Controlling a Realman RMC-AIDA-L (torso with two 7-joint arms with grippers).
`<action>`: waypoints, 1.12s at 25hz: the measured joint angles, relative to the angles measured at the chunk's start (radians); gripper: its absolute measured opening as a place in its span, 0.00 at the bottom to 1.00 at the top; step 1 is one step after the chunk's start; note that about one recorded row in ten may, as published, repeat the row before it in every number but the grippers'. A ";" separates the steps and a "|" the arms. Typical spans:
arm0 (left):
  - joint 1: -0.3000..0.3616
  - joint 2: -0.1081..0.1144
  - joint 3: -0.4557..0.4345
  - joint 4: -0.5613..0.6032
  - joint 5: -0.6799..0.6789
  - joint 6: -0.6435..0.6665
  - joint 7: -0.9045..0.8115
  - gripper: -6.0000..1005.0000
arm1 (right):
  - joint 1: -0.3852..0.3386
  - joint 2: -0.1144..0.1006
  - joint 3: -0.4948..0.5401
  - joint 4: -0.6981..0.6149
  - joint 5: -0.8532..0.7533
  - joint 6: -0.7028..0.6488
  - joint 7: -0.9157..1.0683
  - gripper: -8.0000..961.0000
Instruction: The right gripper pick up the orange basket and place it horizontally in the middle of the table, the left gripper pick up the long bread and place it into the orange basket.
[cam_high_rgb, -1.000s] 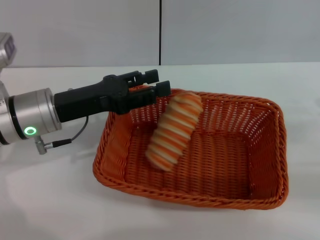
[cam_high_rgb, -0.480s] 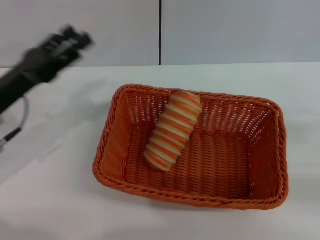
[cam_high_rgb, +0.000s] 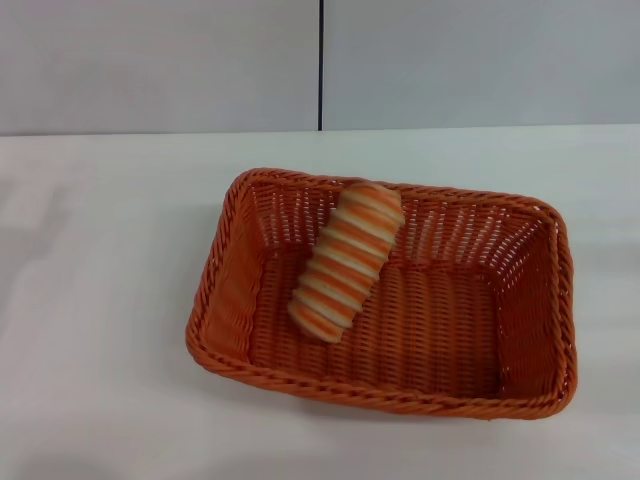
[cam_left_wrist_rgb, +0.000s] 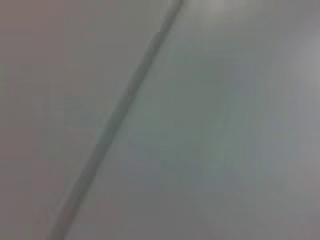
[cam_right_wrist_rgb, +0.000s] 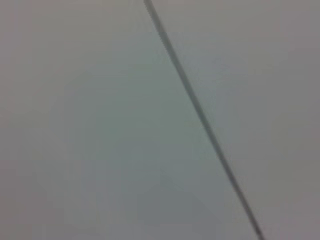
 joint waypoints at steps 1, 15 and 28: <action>0.016 -0.002 -0.056 -0.034 -0.003 0.026 0.072 0.80 | -0.002 0.000 0.000 -0.002 0.011 -0.007 0.000 0.50; 0.037 -0.003 -0.118 -0.142 0.005 0.073 0.302 0.77 | -0.017 0.017 0.000 -0.031 0.220 -0.066 -0.027 0.50; 0.045 -0.002 -0.131 -0.150 -0.002 0.069 0.296 0.38 | -0.017 0.029 0.000 -0.096 0.357 -0.105 -0.085 0.50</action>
